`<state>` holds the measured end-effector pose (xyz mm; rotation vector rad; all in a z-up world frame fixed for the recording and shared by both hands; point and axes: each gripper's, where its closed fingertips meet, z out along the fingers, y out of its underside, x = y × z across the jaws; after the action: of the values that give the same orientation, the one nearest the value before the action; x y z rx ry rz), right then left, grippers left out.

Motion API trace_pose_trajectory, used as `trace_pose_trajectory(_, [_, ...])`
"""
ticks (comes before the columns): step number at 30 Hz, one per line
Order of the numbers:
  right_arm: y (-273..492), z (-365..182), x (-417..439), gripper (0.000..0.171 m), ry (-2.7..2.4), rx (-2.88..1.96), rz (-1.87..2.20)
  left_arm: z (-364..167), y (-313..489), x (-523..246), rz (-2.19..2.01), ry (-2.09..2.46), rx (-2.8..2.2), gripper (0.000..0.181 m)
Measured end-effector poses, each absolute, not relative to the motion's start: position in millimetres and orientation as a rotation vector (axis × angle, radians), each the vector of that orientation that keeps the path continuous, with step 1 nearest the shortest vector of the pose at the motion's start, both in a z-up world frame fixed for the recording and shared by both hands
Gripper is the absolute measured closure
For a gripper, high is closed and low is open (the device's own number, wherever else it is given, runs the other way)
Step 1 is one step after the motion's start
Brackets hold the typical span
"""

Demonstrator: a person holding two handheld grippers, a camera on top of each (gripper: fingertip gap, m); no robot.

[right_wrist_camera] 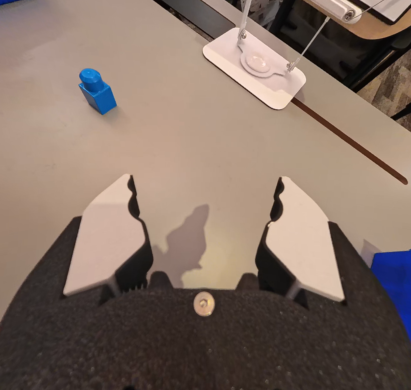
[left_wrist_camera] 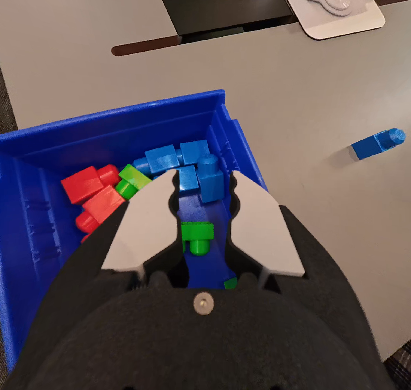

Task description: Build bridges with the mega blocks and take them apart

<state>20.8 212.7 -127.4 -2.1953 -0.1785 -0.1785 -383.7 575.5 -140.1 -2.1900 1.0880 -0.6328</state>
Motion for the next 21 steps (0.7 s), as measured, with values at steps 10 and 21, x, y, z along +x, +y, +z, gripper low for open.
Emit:
trace_pose_trajectory(10, [207, -134, 27, 0.055, -0.176, -2.194, -0.146, -171, 587, -366, -0.658, 1.118, -2.3, 0.141])
trace_pose_trajectory(21, [203, -137, 30, 0.055, -0.165, -2.183, -0.126, -192, 586, -358, -0.583, 1.187, -2.381, 0.147])
